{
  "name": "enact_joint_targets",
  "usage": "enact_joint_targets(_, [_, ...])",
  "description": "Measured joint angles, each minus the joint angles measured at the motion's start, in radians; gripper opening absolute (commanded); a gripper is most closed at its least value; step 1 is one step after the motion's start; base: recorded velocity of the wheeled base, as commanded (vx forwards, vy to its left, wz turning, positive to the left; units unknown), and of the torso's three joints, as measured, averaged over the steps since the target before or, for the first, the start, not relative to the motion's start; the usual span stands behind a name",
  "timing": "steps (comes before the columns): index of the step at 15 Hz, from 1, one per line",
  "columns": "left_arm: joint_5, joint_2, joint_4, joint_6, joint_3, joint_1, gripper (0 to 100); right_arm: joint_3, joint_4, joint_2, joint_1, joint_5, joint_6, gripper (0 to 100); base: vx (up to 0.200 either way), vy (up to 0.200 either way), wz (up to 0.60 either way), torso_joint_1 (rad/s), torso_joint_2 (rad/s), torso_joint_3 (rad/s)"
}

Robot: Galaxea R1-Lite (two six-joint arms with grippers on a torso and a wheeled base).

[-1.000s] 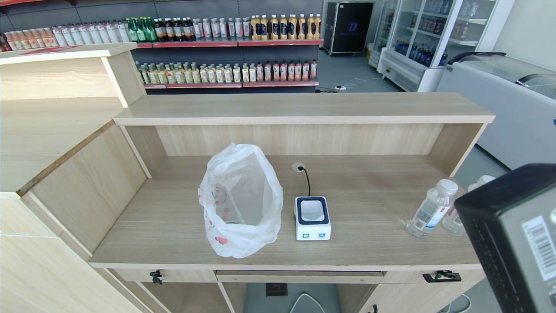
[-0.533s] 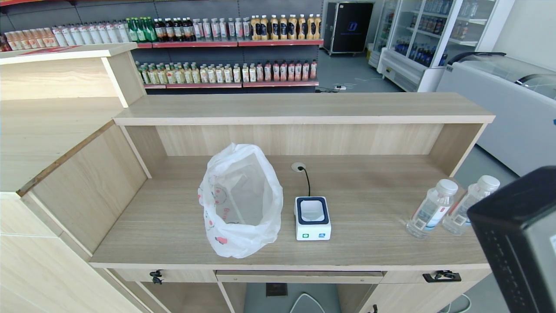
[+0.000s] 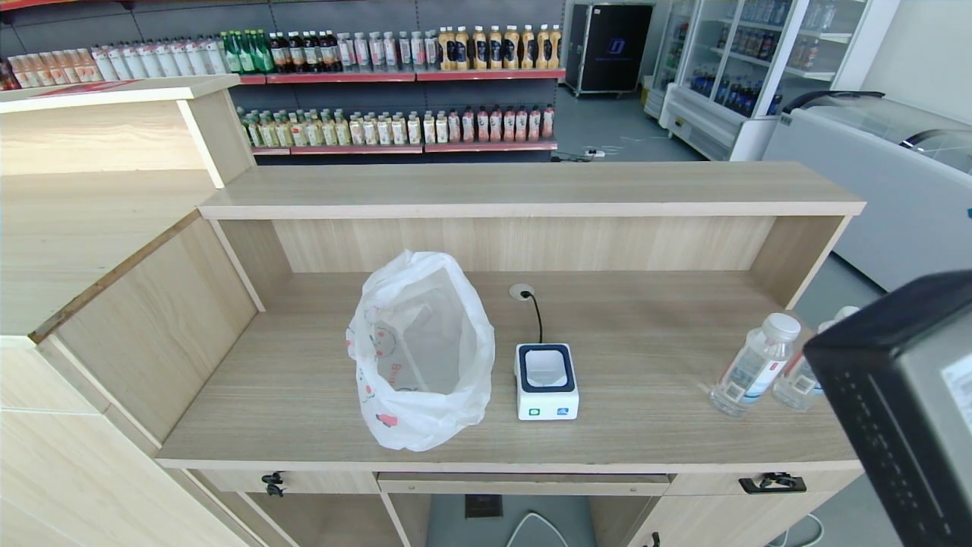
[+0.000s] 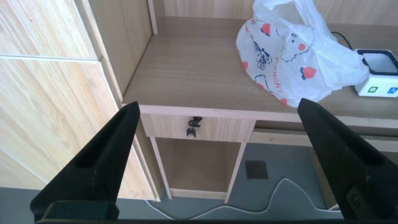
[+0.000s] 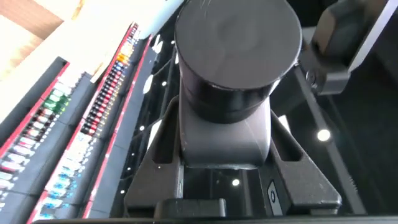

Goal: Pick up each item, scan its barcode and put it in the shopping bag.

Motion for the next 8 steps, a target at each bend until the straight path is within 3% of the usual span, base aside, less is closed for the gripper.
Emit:
enact_joint_targets(2, [0.0,0.0,0.0,0.0,0.0,-0.001,100,-0.062,0.019,0.034,-0.079,-0.006,0.148,0,0.0,0.0,0.0,0.0,0.0,0.0])
enact_joint_targets(4, [0.0,0.0,0.0,0.0,0.0,-0.001,100,-0.131,0.133,0.08,-0.223,-0.058,0.394,0,0.0,0.0,0.0,0.0,0.0,0.0])
enact_joint_targets(8, [0.0,0.0,0.0,0.0,0.0,-0.001,100,-0.243,0.782,0.116,-0.532,-0.207,0.956,0,0.0,0.0,0.0,0.0,0.0,0.0])
